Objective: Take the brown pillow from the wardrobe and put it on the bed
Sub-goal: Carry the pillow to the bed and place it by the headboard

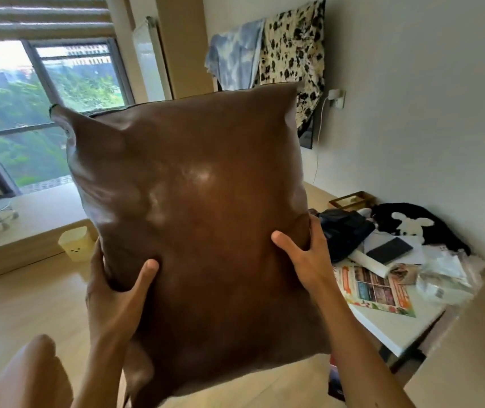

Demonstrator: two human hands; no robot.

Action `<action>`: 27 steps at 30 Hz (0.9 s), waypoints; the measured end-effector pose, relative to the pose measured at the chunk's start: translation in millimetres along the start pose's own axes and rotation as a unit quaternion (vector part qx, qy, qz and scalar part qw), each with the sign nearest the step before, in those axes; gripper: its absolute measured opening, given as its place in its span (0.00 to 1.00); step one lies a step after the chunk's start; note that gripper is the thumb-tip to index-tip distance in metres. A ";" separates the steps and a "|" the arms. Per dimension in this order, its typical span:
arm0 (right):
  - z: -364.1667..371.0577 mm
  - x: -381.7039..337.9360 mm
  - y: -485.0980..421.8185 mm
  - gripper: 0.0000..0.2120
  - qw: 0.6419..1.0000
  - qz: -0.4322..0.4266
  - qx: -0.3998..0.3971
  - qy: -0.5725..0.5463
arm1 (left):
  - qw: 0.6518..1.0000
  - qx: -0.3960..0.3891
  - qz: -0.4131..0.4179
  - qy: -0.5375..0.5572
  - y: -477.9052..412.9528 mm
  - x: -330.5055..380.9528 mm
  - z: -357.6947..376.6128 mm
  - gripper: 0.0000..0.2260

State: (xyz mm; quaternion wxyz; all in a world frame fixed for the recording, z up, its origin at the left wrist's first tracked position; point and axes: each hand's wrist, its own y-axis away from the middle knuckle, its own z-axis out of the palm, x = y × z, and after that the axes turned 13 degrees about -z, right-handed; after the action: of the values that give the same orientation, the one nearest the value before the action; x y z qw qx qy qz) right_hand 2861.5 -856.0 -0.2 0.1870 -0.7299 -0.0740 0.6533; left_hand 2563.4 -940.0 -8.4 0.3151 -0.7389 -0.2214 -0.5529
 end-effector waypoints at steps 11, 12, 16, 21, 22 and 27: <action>101.7 39.4 -121.2 0.42 0.997 -0.030 -0.066 -0.036 | 0.998 0.043 -0.032 0.014 -124.3 -30.5 30.4 0.47; 117.3 46.0 -134.1 0.42 0.996 -0.032 -0.072 -0.041 | 0.998 0.049 -0.038 0.019 -137.9 -34.4 31.8 0.49; 197.0 74.3 -190.6 0.33 0.990 -0.044 -0.119 -0.068 | 0.995 0.081 -0.045 0.023 -201.3 -54.0 30.8 0.47; 308.8 94.9 -253.0 0.38 0.972 -0.036 -0.208 -0.108 | 0.982 0.164 -0.093 0.021 -273.3 -71.6 7.4 0.49; 332.4 96.5 -261.1 0.39 0.966 -0.036 -0.228 -0.114 | 0.978 0.181 -0.102 0.029 -285.4 -75.8 0.5 0.49; 456.4 110.7 -293.4 0.30 0.943 -0.067 -0.302 -0.120 | 0.957 0.258 -0.134 0.014 -353.3 -108.8 -36.2 0.42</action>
State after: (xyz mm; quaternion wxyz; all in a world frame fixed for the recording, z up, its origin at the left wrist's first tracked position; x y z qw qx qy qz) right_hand 2468.6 -466.9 -29.1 -0.0088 -0.6615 -0.3388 0.6690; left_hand 2268.6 -714.9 -27.7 0.4215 -0.5878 -0.4492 -0.5245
